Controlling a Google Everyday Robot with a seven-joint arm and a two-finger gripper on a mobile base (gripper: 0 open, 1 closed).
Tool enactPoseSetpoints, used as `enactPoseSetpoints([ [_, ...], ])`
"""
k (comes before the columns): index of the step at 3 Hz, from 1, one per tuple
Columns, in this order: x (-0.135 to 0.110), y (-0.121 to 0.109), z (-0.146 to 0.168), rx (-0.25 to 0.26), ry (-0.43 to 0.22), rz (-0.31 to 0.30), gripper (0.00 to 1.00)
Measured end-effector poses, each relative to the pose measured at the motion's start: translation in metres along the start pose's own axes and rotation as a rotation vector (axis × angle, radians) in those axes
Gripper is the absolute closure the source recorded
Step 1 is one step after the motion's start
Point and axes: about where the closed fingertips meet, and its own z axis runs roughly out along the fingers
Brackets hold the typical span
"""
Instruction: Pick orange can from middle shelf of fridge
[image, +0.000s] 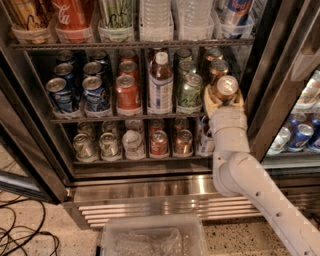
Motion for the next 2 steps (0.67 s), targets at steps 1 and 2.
enactPoseSetpoints([
  [1,-0.0067,0.002,-0.0048,-0.018,-0.003,-0.003,1.0],
  [2,-0.0072,0.0038,-0.0049,-0.023,-0.004,-0.005,1.0],
])
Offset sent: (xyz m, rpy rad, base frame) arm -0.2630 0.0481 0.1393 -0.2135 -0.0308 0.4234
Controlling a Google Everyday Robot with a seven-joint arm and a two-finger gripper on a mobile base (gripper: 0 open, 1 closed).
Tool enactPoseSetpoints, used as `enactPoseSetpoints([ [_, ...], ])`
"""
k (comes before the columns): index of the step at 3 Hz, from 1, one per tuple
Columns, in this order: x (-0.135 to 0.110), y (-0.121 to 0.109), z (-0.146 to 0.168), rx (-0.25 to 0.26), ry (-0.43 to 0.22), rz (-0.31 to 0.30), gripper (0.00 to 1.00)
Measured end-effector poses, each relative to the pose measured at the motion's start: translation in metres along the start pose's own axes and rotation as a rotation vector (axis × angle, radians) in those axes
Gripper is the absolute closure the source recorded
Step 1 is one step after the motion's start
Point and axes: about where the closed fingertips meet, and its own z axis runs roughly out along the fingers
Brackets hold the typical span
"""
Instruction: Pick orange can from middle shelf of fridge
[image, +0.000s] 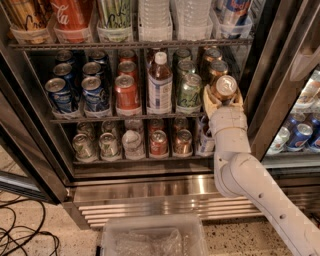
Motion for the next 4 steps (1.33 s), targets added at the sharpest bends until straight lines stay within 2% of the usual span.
enactPoseSetpoints([
  [1,-0.006,0.001,-0.003,-0.009,-0.006,0.004,1.0],
  [2,-0.049,0.005,-0.031,-0.063,-0.043,0.024,1.0],
  [3,-0.106,0.017,-0.08,-0.188,-0.04,0.016,1.0],
  [4,-0.121,-0.006,-0.118,-0.226,0.064,0.041,1.0],
])
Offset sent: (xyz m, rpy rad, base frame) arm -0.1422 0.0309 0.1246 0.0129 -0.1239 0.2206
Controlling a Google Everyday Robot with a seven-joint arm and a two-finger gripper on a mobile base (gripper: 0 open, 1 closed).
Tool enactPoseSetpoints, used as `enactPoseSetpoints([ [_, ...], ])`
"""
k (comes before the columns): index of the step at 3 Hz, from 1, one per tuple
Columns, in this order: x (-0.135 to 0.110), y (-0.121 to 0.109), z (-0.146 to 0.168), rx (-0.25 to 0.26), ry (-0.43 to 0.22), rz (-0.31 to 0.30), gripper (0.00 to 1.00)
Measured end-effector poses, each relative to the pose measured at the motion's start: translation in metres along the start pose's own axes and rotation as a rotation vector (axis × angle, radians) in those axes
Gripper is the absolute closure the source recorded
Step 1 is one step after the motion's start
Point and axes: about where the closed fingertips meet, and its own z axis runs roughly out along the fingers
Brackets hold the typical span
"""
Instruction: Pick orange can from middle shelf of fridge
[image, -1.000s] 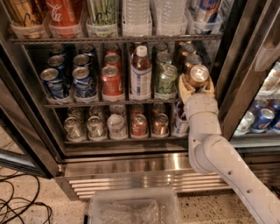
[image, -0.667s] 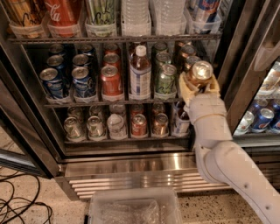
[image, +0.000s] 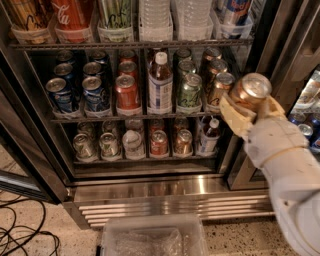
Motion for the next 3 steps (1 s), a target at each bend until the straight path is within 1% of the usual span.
enactPoseSetpoints([
  [1,0.002,-0.068,-0.045,0.084,0.121,0.099,1.0],
  [2,-0.009,-0.075,-0.052,0.051,0.203,0.175,1.0],
  [3,-0.01,-0.065,-0.056,0.01,0.255,0.123,1.0],
])
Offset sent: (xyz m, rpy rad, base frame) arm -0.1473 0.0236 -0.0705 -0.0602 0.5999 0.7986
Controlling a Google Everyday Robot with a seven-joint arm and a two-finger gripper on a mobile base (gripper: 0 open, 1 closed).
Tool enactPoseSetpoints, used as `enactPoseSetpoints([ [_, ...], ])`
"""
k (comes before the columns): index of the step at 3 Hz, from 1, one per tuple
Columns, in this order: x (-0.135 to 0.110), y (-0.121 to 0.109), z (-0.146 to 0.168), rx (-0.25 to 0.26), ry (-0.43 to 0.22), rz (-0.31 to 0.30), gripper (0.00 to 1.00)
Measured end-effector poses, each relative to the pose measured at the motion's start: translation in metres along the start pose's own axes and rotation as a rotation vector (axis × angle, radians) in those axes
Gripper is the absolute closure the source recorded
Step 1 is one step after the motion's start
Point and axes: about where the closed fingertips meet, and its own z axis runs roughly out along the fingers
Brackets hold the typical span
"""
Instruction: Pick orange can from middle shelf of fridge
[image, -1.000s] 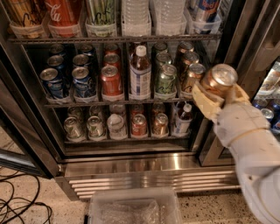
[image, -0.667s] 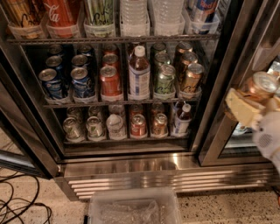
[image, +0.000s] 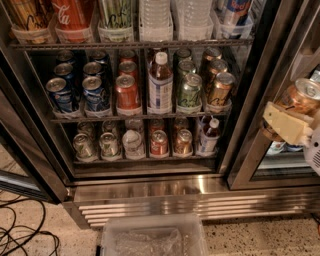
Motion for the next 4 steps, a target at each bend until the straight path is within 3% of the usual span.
enactPoseSetpoints([
  [1,0.0,0.0,0.0,0.001,0.0,-0.001,1.0],
  [2,-0.003,0.015,-0.003,-0.056,-0.018,-0.019,1.0],
  [3,-0.014,0.044,-0.023,-0.196,-0.105,-0.077,1.0],
  [4,-0.028,0.09,-0.05,-0.399,-0.215,-0.118,1.0],
])
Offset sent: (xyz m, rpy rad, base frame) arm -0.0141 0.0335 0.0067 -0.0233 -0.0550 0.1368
